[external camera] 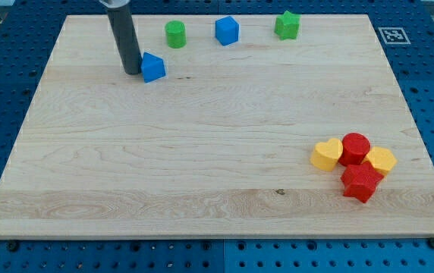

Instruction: Slide the blue triangle to a group of blocks

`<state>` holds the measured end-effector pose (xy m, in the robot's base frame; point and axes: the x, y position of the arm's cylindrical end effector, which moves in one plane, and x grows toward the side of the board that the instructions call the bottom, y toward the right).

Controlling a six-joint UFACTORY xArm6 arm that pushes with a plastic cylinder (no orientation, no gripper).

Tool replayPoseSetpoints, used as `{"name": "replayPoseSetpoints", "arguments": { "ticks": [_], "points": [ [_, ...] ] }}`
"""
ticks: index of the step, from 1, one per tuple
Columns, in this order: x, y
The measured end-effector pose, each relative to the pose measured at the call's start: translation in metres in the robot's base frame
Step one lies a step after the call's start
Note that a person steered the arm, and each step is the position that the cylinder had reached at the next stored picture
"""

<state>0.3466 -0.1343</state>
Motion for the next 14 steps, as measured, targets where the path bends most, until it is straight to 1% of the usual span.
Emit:
{"name": "replayPoseSetpoints", "arguments": {
  "ticks": [4,5,6,8,10,14],
  "points": [
    [-0.009,0.169],
    [0.001,0.212],
    [0.024,0.218],
    [0.048,0.214],
    [0.069,0.199],
    [0.136,0.17]
  ]
}}
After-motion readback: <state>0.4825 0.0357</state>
